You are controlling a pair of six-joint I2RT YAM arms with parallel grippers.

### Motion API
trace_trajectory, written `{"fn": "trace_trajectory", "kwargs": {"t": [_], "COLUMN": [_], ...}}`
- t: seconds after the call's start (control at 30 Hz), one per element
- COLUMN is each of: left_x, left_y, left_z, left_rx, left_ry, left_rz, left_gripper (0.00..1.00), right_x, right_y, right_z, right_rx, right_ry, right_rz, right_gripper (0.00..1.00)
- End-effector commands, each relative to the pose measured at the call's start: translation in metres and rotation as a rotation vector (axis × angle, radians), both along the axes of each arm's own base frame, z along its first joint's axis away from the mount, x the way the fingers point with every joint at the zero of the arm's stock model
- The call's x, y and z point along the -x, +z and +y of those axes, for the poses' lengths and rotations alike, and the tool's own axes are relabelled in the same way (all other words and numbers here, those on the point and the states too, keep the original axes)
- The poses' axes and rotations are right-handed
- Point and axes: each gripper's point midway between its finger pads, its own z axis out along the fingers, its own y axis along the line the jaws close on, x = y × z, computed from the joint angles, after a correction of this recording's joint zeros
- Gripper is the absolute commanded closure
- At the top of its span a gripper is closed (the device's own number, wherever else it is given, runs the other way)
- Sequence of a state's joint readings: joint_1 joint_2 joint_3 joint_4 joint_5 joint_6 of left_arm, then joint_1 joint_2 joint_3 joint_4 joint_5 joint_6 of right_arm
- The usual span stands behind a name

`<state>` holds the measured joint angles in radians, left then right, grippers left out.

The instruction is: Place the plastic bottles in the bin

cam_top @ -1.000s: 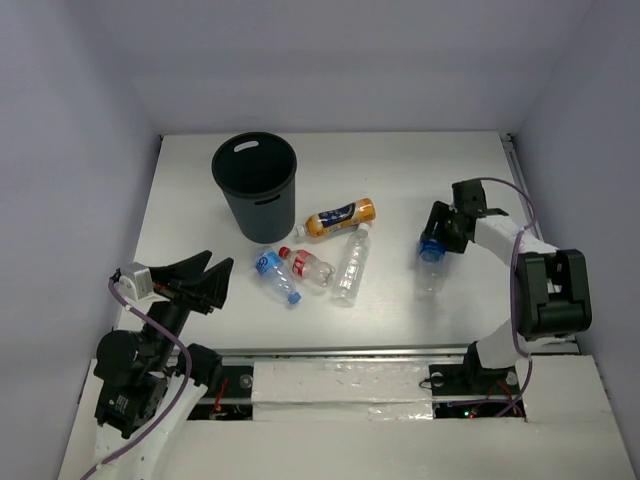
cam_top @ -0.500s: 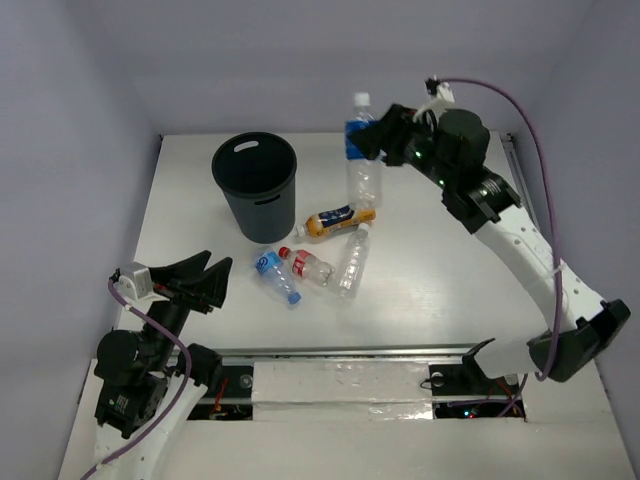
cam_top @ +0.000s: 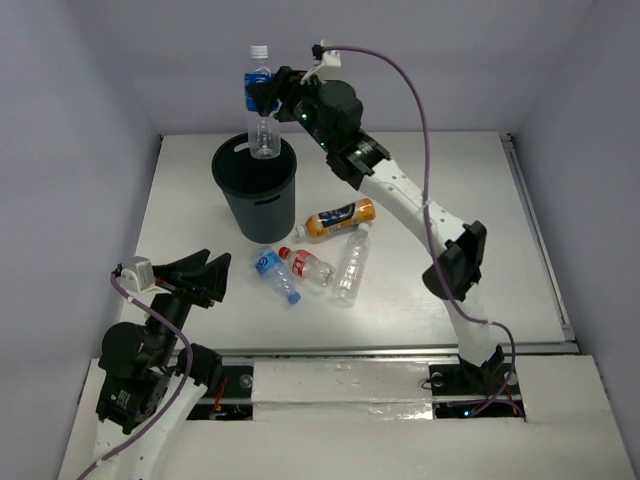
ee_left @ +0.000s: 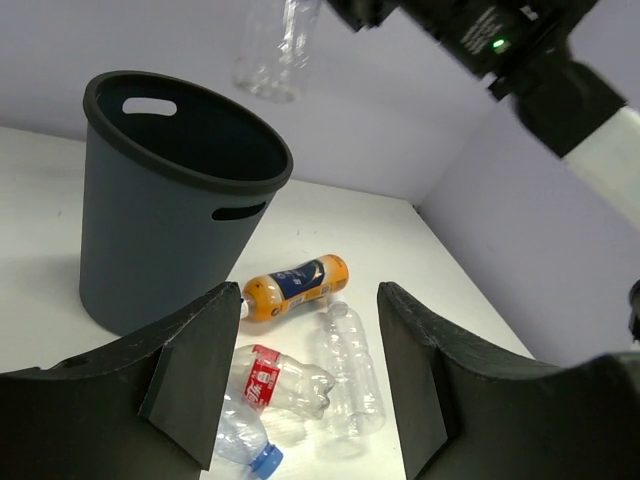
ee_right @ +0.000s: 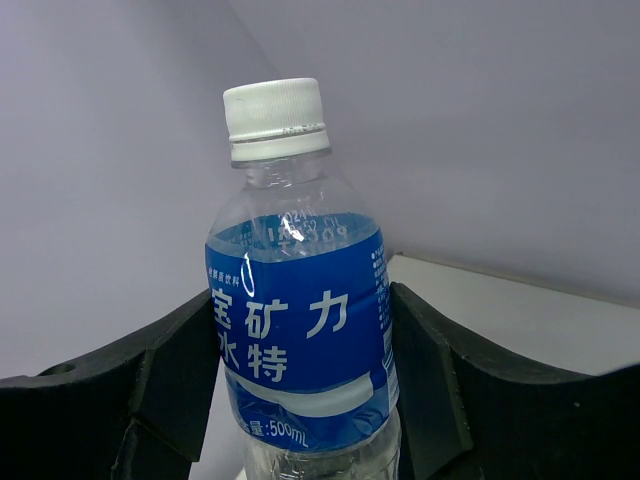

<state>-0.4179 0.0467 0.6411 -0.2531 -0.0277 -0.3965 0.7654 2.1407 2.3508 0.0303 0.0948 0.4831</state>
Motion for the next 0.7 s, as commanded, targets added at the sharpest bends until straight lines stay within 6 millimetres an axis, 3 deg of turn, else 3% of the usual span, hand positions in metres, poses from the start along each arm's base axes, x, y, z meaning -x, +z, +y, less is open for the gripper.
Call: {"fn": "trace_trajectory", "kwargs": {"t": [0.0, 0.07, 0.2, 0.23, 0.37, 0.63, 0.67], "left_x": [-0.003, -0.005, -0.007, -0.008, -0.014, -0.028, -0.032], "left_y": [0.006, 0.005, 0.002, 0.002, -0.004, -0.019, -0.023], "left_z": [0.001, 0.002, 0.009, 0.009, 0.006, -0.006, -0.008], "left_rx": [0.017, 0.023, 0.039, 0.038, 0.027, -0.005, -0.015], "left_ry": [0.01, 0.023, 0.063, 0.063, 0.06, 0.036, 0.037], "left_rz": [-0.006, 0.004, 0.025, 0.027, 0.062, 0.151, 0.173], "left_gripper": [0.47, 0.47, 0.45, 0.44, 0.4, 0.38, 0.36], "right_x": [0.001, 0.0, -0.006, -0.006, -0.003, 0.003, 0.007], "right_y": [0.051, 0.045, 0.014, -0.003, -0.026, -0.036, -0.027], "right_z": [-0.007, -0.001, 0.008, 0.016, 0.025, 0.02, 0.016], "right_rx": [-0.092, -0.085, -0.024, 0.0, 0.027, 0.065, 0.051], "right_ry": [-0.077, -0.086, -0.108, -0.102, -0.106, -0.125, -0.126], "right_rz": [-0.146, -0.152, -0.135, -0.122, -0.101, -0.103, -0.113], "right_gripper": [0.41, 0.41, 0.41, 0.4, 0.37, 0.2, 0.19]}}
